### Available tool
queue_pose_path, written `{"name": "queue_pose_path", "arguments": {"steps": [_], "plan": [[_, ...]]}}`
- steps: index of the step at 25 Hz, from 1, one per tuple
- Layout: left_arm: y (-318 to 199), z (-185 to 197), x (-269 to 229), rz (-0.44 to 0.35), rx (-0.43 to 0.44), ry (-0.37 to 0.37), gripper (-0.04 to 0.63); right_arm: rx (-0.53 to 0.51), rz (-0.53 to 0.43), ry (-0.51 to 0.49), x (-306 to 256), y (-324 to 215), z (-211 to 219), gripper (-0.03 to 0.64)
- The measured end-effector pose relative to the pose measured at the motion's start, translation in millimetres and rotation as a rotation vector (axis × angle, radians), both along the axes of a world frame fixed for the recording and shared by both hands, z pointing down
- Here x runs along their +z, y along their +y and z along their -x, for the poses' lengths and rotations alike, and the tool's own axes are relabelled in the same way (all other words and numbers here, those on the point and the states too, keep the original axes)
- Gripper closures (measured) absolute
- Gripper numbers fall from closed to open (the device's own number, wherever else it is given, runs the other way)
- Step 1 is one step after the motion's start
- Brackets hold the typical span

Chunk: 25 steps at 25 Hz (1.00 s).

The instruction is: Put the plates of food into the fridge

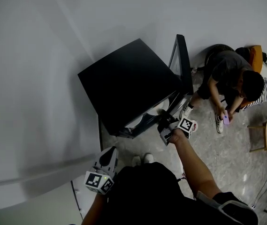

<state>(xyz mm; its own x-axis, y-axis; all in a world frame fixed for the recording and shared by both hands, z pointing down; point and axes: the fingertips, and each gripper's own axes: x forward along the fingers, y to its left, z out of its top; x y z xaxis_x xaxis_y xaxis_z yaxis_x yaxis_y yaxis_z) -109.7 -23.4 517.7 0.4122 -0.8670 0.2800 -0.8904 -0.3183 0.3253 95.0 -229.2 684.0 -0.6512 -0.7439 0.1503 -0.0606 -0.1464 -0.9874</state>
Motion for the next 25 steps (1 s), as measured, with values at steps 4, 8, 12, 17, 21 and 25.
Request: {"name": "queue_pose_path", "arguments": {"steps": [4, 8, 12, 17, 21, 25], "plan": [[1, 3, -2, 0.004, -0.01, 0.003, 0.571, 0.002, 0.011, 0.019, -1, -7, 8, 0.577], [4, 5, -2, 0.01, -0.016, 0.002, 0.571, 0.003, 0.02, 0.038, -1, -10, 12, 0.58], [6, 8, -2, 0.011, -0.021, 0.002, 0.572, 0.005, 0.028, 0.051, 0, -13, 17, 0.581], [6, 8, -1, 0.009, -0.015, 0.002, 0.571, 0.006, 0.039, 0.067, 2, -16, 21, 0.581], [6, 10, 0, 0.013, -0.011, 0.005, 0.571, -0.006, 0.031, 0.08, 3, -20, 26, 0.581], [7, 10, 0, 0.015, -0.008, 0.006, 0.571, -0.02, 0.03, 0.09, 2, -22, 27, 0.538]]}}
